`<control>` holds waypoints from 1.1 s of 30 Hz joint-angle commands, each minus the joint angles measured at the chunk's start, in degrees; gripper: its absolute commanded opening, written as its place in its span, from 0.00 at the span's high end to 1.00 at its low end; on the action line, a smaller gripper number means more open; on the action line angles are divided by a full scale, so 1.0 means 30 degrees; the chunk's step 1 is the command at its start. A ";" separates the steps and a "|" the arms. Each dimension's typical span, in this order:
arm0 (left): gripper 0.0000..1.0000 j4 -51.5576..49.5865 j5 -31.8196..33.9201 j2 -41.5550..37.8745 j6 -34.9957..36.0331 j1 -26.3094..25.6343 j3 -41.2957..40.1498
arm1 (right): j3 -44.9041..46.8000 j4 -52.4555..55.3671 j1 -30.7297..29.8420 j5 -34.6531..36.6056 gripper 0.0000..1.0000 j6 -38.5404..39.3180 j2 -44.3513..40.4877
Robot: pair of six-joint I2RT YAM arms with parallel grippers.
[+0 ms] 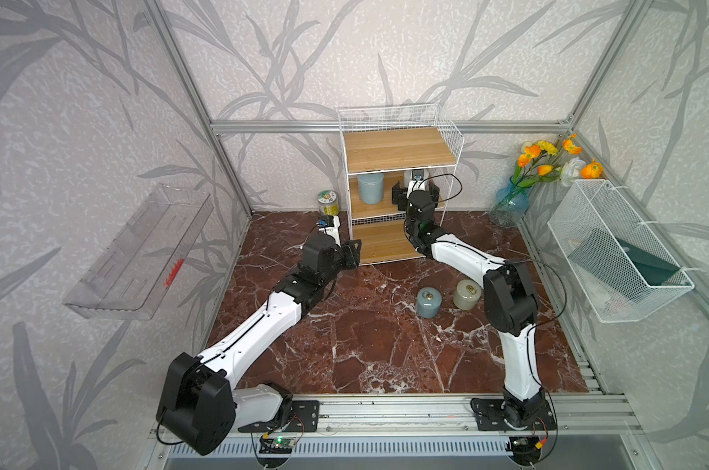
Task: Remove the tea canisters from the shelf
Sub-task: Pick up the tea canister from the shelf.
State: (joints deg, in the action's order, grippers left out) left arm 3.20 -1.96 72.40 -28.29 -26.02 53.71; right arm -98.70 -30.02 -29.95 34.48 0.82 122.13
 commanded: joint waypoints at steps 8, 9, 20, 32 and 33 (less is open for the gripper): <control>0.56 -0.0126 -0.0074 -0.0213 -0.0195 0.0150 -0.0361 | -0.0734 0.0874 0.0329 0.0167 0.24 0.0637 0.0957; 0.56 -0.0145 -0.0063 -0.0218 -0.0204 0.0148 -0.0385 | -0.0734 0.0844 0.0318 0.0211 0.25 0.0663 0.1028; 0.56 -0.0099 -0.0146 -0.0145 -0.0317 0.0148 -0.0491 | 0.1062 -0.0592 0.0315 0.0757 0.41 0.0831 0.0041; 0.57 0.0217 -0.0491 0.0000 -0.0697 0.0151 -0.0678 | 0.4203 -0.2739 -0.0297 0.0605 0.53 0.1455 -0.2003; 0.57 0.0221 -0.0504 -0.0020 -0.0729 0.0156 -0.0694 | 0.4421 -0.2886 -0.0371 0.0614 0.53 0.1474 -0.2199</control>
State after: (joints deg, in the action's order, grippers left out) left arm 3.18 -2.94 72.42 -30.00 -25.76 52.21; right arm -88.16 -39.40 -30.48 35.51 2.92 117.25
